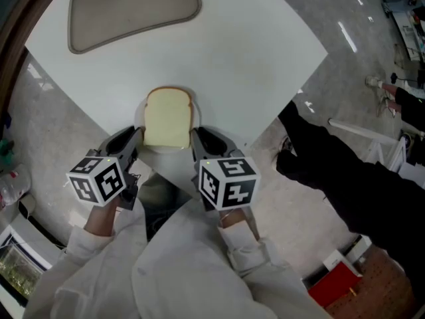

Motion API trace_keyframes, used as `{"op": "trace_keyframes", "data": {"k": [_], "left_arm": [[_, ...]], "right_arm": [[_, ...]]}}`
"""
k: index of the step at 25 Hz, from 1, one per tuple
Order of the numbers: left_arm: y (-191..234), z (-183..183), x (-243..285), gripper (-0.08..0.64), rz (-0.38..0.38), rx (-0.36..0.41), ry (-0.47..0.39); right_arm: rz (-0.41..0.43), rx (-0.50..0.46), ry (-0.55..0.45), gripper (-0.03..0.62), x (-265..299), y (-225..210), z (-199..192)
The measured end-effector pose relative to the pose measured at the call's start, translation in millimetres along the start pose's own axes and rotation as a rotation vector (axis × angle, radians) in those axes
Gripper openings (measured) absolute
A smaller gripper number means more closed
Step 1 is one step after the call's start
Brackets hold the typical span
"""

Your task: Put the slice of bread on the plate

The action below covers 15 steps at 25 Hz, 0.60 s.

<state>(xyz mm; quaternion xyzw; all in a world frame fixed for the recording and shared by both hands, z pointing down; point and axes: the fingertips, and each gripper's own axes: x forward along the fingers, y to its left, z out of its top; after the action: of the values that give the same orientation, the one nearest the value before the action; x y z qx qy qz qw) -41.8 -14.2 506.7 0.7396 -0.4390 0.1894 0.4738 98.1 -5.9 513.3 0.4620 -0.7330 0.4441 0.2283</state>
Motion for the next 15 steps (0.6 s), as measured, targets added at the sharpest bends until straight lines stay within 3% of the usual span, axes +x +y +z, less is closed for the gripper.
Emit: {"op": "trace_keyframes", "data": {"k": [15], "left_arm": [[-8.7,8.4,-13.2,0.061,0.017,-0.002,-0.033]], "right_arm": [[0.027,-0.048,-0.029,0.046,-8.9,7.3,23.0]]}}
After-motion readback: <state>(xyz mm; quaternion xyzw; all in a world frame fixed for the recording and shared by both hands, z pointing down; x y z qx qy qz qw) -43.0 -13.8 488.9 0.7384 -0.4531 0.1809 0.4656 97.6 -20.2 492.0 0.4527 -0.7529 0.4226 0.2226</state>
